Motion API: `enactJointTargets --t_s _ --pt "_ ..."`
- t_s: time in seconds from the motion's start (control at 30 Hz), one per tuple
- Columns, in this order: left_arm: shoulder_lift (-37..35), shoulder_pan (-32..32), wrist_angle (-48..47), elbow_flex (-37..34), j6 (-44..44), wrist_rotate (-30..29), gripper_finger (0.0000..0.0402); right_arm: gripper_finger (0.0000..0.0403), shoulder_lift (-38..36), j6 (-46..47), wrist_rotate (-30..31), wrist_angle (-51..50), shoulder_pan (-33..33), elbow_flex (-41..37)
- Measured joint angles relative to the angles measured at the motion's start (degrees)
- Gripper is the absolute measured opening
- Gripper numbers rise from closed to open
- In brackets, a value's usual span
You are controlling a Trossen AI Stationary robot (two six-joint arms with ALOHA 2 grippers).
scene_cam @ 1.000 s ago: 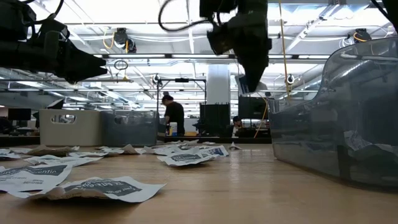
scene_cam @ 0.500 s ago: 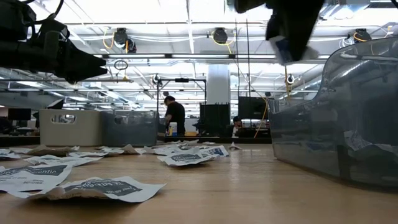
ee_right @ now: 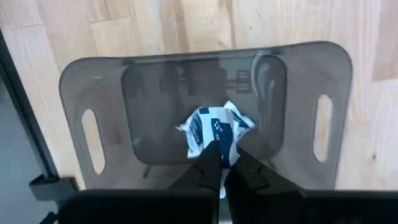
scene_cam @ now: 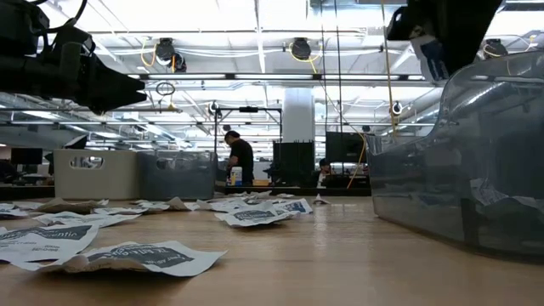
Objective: Pick & Place First Aid Supplies
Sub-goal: Put the white alcohol pad into the bottom black bin
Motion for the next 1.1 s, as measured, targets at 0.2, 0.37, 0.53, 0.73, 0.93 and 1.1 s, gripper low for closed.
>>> enactJointTargets --t_s 0.2,0.37,0.53,0.73,0.93,1.1 --pt "0.0 0.0 0.0 0.0 0.0 0.0 0.0306 0.0002 0.0 -0.1 0.4 4.7 0.0 -6.6" --pt "0.0 0.0 0.0 0.0 0.0 0.0 0.0306 0.0002 0.0 -1.1 0.4 12.0 0.0 -13.9" --pt "0.0 0.0 0.0 0.0 0.0 0.0 0.0306 0.0003 0.1 -1.5 0.6 16.1 0.0 -19.6" --pt "0.0 0.0 0.0 0.0 0.0 0.0 0.0306 0.0032 0.1 -1.7 1.5 16.1 0.0 -20.1" --pt "0.0 0.0 0.0 0.0 0.0 0.0 0.0305 0.0120 0.1 -0.8 -1.1 16.3 0.0 -20.1" --pt "0.0 0.0 0.0 0.0 0.0 0.0 0.0306 0.0189 0.1 -0.9 -1.3 16.2 0.0 -20.0"
